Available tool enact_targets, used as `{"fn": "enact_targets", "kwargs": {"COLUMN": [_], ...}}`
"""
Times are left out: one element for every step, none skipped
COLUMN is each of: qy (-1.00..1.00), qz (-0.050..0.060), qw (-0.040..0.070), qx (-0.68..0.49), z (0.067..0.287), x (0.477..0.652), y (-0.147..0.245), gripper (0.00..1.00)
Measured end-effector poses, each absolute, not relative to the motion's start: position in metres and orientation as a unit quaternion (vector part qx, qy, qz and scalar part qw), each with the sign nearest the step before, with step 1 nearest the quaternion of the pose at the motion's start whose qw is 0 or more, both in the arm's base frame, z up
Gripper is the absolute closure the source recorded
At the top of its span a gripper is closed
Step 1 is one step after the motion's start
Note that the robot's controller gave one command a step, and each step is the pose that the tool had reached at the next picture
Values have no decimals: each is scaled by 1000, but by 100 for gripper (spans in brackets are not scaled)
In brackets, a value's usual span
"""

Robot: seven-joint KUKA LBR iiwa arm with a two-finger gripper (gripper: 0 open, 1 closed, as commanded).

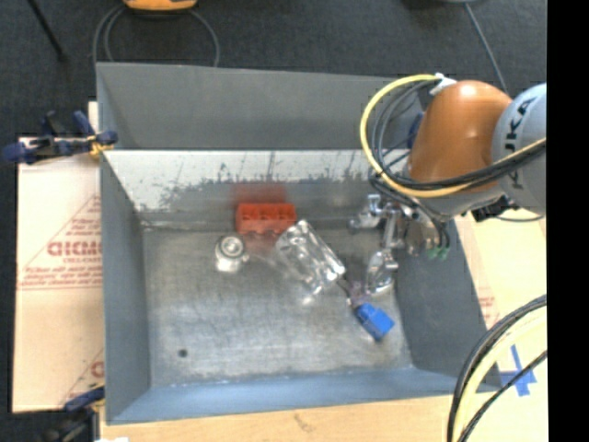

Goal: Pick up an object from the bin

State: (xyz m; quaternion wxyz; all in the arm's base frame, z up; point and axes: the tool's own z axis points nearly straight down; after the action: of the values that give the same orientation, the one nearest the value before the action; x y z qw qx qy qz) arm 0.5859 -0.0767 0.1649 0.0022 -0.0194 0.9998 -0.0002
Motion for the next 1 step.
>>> {"fn": "enact_targets", "kwargs": {"qy": [997], "qz": [-2], "qw": [5], "qx": [-82], "z": [96], "x": [621], "y": [-45], "gripper": [0]}}
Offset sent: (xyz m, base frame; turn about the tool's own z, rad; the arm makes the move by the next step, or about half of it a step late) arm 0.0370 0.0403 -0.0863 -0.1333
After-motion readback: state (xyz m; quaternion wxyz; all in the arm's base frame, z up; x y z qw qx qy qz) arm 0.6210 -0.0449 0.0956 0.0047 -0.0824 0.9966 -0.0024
